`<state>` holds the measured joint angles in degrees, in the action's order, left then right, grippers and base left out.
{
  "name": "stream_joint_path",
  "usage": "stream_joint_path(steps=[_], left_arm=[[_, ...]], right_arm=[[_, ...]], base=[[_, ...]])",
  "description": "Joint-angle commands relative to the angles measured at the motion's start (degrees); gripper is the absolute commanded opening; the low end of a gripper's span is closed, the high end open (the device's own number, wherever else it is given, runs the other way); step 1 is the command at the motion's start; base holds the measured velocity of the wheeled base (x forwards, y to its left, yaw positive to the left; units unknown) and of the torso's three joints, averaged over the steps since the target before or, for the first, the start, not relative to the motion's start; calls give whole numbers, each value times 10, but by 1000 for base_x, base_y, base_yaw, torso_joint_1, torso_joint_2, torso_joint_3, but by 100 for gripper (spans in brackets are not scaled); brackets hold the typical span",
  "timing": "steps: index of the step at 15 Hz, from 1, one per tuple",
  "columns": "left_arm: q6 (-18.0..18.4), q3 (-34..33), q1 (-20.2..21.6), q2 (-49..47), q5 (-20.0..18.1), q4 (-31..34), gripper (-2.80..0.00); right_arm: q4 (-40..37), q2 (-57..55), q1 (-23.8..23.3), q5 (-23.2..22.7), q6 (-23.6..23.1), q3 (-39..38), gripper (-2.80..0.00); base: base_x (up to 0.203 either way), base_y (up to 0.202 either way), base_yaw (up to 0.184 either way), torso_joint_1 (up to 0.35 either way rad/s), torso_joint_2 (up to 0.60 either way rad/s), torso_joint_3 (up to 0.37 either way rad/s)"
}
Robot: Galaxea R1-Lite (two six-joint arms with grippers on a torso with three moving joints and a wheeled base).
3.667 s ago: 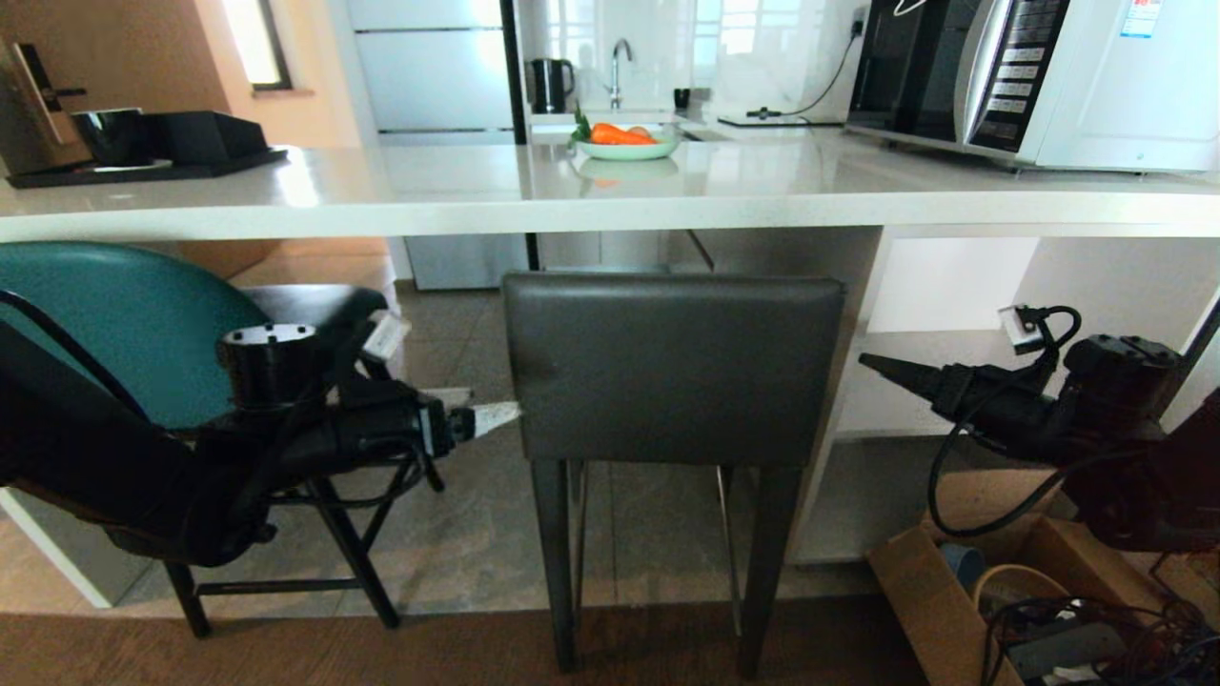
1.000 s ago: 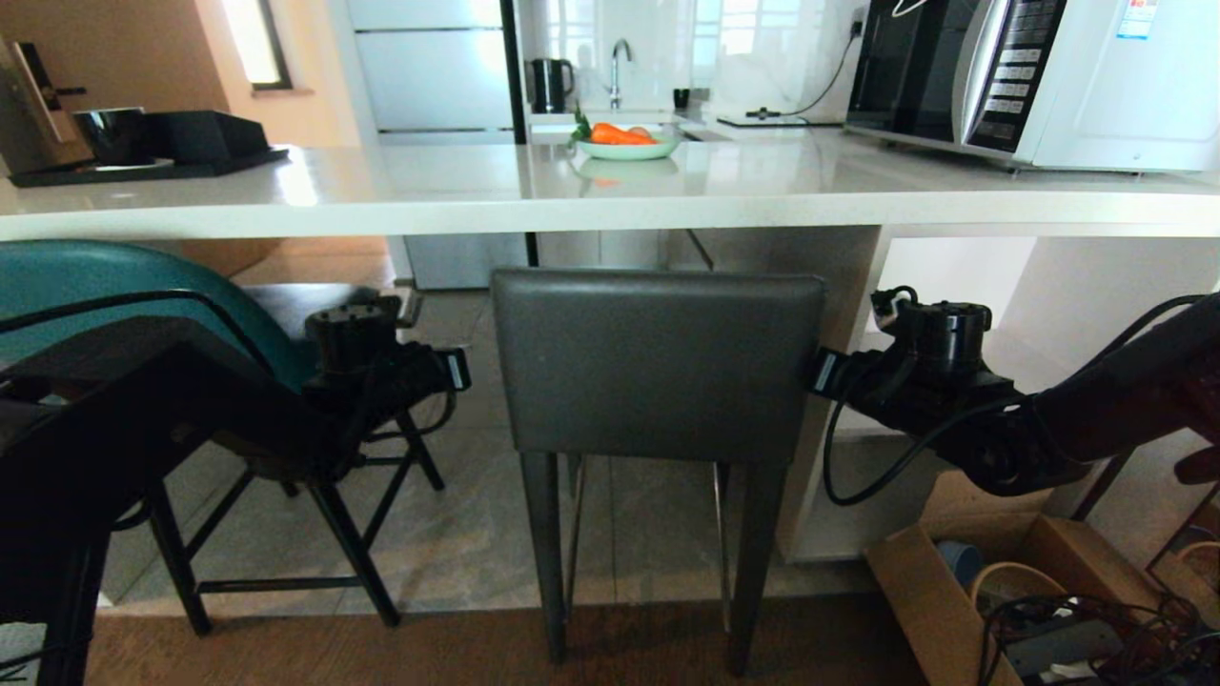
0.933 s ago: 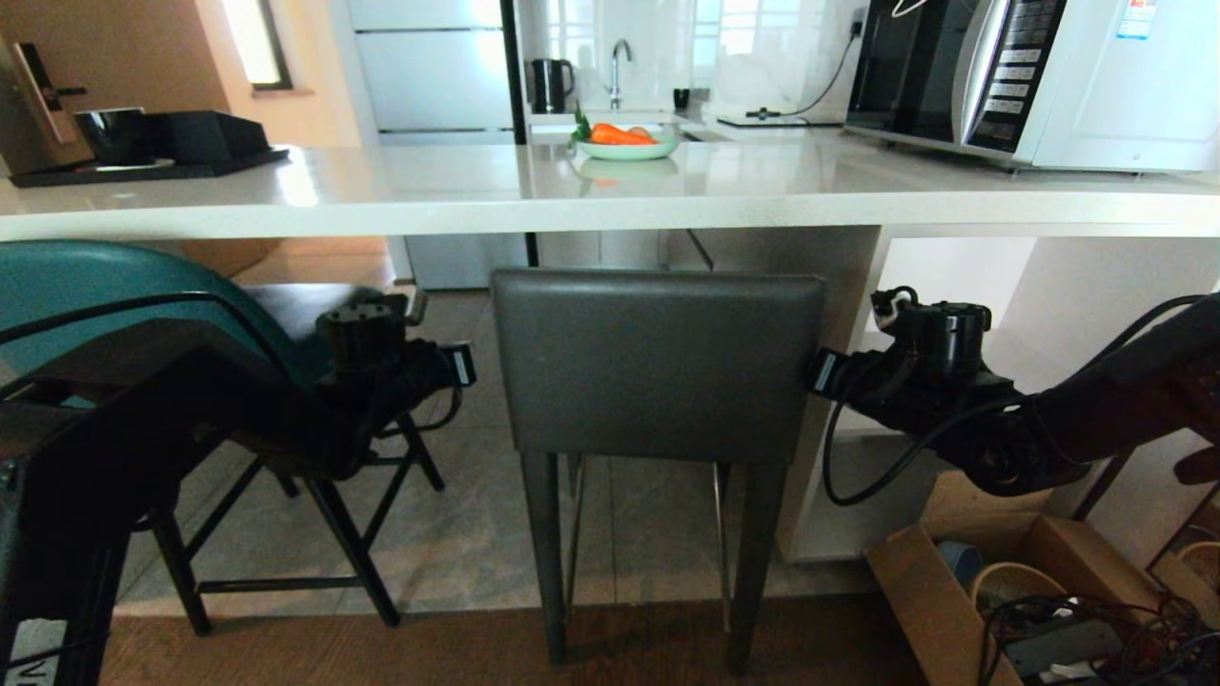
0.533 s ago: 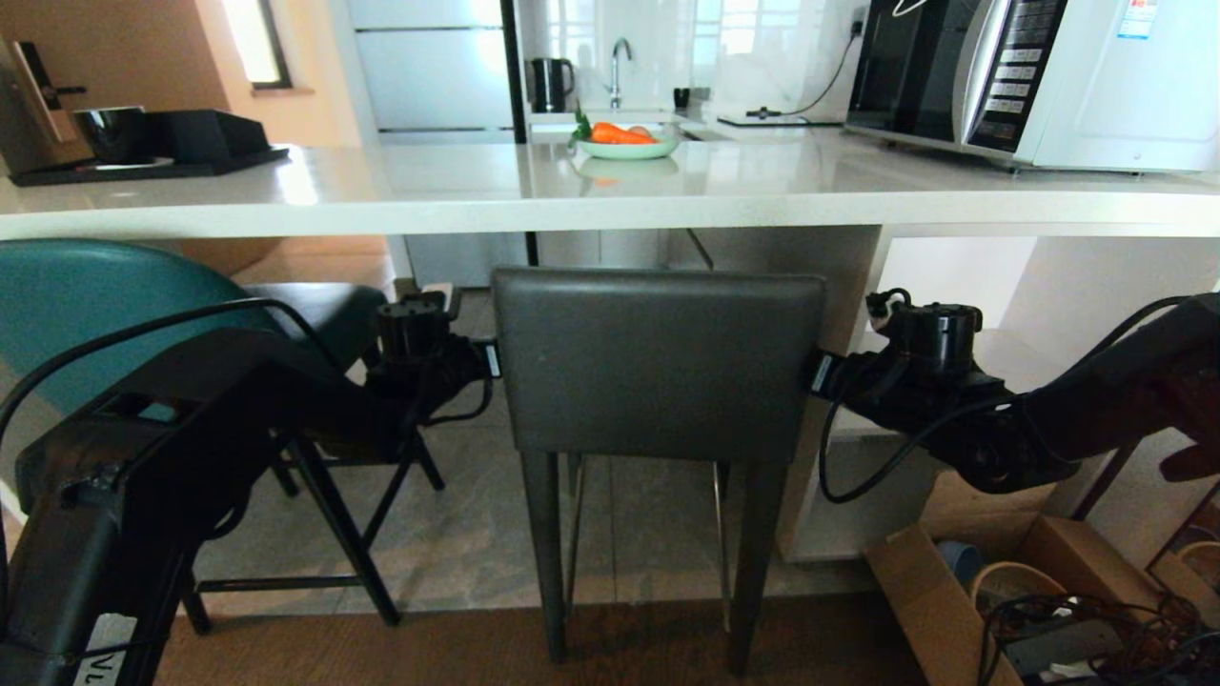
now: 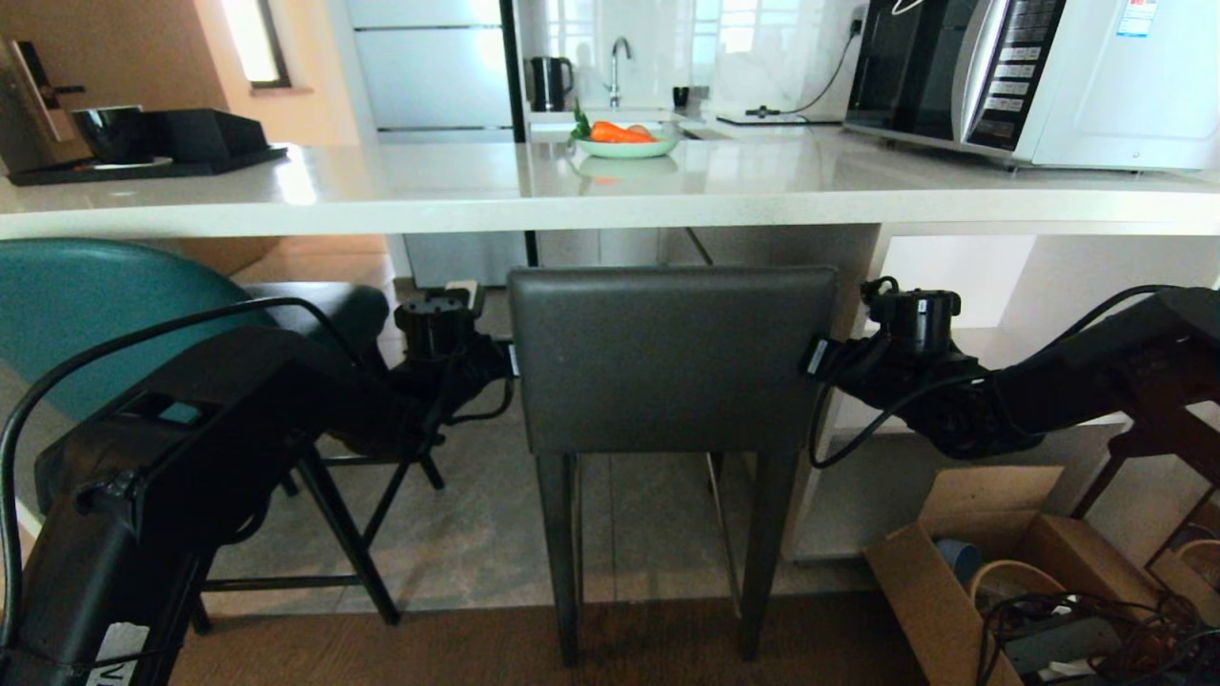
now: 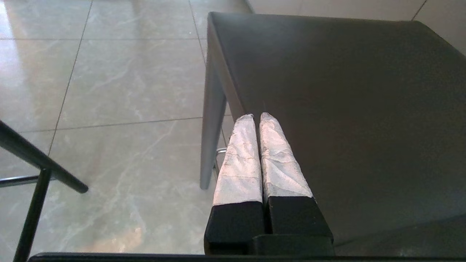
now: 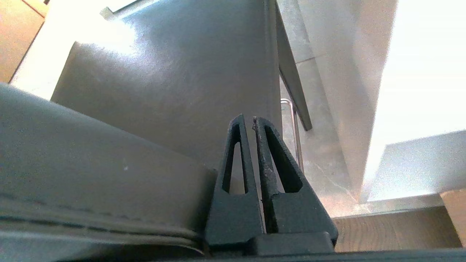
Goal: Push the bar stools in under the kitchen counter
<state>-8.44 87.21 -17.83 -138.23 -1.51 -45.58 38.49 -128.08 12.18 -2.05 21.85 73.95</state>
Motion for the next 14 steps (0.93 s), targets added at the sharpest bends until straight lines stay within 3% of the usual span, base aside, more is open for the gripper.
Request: stream_joint_path(steps=[1, 14], left_arm=[[-2, 1, 0, 9, -2, -6, -280], [-3, 31, 56, 9, -4, 26, -280]], right_arm=[[0, -11, 11, -7, 1, 14, -280], [-53, -41, 68, -6, -4, 90, -280]], base=[[0, 0, 0, 0, 0, 0], [0, 0, 0, 0, 0, 0]])
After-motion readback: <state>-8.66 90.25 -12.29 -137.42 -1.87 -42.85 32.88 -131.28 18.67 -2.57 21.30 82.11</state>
